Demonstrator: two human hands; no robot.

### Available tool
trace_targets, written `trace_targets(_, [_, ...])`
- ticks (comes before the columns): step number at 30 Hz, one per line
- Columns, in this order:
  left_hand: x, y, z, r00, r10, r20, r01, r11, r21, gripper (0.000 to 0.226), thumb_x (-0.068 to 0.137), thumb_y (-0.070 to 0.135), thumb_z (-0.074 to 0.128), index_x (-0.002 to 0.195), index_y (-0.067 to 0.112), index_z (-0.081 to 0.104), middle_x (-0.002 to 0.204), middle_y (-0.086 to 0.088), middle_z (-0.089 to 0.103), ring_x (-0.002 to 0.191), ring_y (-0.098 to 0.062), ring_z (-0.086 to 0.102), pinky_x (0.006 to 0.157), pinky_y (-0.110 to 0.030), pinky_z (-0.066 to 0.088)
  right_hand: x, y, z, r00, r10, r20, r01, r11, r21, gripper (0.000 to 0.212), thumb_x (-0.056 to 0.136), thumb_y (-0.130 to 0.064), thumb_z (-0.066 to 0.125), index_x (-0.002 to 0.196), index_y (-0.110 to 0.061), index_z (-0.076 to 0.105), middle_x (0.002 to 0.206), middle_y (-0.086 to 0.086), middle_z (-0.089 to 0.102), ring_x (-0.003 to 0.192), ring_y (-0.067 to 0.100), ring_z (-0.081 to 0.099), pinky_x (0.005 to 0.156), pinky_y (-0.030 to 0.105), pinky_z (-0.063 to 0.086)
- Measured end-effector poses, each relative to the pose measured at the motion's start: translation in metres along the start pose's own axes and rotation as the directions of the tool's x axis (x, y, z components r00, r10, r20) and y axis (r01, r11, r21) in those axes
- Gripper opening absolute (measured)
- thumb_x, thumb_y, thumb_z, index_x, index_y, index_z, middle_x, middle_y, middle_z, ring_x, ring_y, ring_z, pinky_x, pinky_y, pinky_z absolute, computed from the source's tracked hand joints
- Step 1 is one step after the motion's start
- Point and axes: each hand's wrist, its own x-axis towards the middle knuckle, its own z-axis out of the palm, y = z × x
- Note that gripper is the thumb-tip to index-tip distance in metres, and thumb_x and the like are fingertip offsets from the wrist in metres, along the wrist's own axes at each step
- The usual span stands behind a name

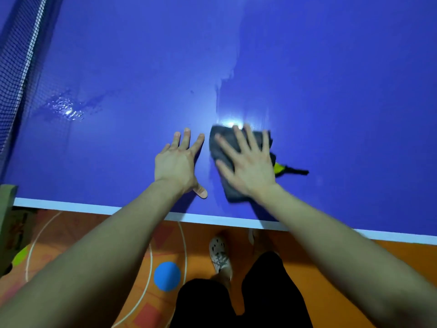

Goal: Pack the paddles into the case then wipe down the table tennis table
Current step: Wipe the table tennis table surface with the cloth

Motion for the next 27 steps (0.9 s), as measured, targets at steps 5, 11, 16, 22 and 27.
trace_targets(5, [0.005,-0.003,0.008,1.000,0.012,-0.010,-0.011,0.998,0.054,0.172,0.035,0.086,0.091,0.168,0.043,-0.008,0.180,0.004,-0.006,0.165,-0.024,0.012,0.097,-0.044,0.052,0.058,-0.005,0.005,0.975,0.218,-0.047,-0.215,0.975,0.048,0.069,0.112,-0.053,0.030,0.170,-0.014,0.036,0.178,0.012,0.028,0.166,0.031,0.023,0.133,0.059,0.015])
trace_targets(11, [0.006,-0.012,-0.001,0.990,0.074,0.117,-0.093,0.982,0.164,0.186,0.032,0.081,0.096,0.166,0.034,-0.023,0.178,-0.002,-0.022,0.166,-0.027,-0.006,0.099,-0.048,0.055,-0.094,-0.064,0.002,0.996,-0.063,0.062,0.058,0.995,0.075,0.059,0.114,-0.047,0.034,0.172,-0.033,0.032,0.181,0.018,0.014,0.169,0.036,0.008,0.132,0.063,0.012])
trace_targets(16, [-0.021,-0.020,0.015,0.998,0.067,0.004,-0.067,0.996,0.062,0.167,0.047,0.049,0.107,0.171,0.027,-0.002,0.178,-0.013,-0.002,0.166,-0.029,0.005,0.110,-0.046,0.050,-0.141,0.018,-0.006,0.975,0.217,0.039,-0.216,0.976,-0.032,0.060,0.116,-0.054,0.033,0.172,-0.033,0.029,0.182,0.010,0.014,0.170,0.029,0.009,0.134,0.059,0.014])
trace_targets(22, [-0.038,-0.026,0.052,1.000,0.020,-0.017,-0.020,0.999,-0.036,0.118,0.082,0.038,0.092,0.171,0.028,0.015,0.179,-0.003,0.006,0.164,-0.027,0.013,0.107,-0.050,0.054,-0.100,-0.092,0.001,0.955,0.293,0.046,-0.296,0.954,0.055,0.062,0.112,-0.048,0.041,0.170,-0.026,0.037,0.181,0.014,0.016,0.168,0.038,0.010,0.131,0.066,0.010])
trace_targets(27, [-0.030,-0.024,0.058,1.000,0.005,-0.023,-0.004,1.000,0.019,0.118,0.082,0.039,0.091,0.171,0.026,0.014,0.179,-0.006,0.008,0.164,-0.031,0.016,0.105,-0.053,0.054,-0.112,-0.064,0.001,0.998,0.009,0.059,-0.015,0.995,0.103,0.062,0.116,-0.058,0.029,0.172,-0.033,0.030,0.182,0.008,0.013,0.170,0.030,0.005,0.134,0.061,0.009])
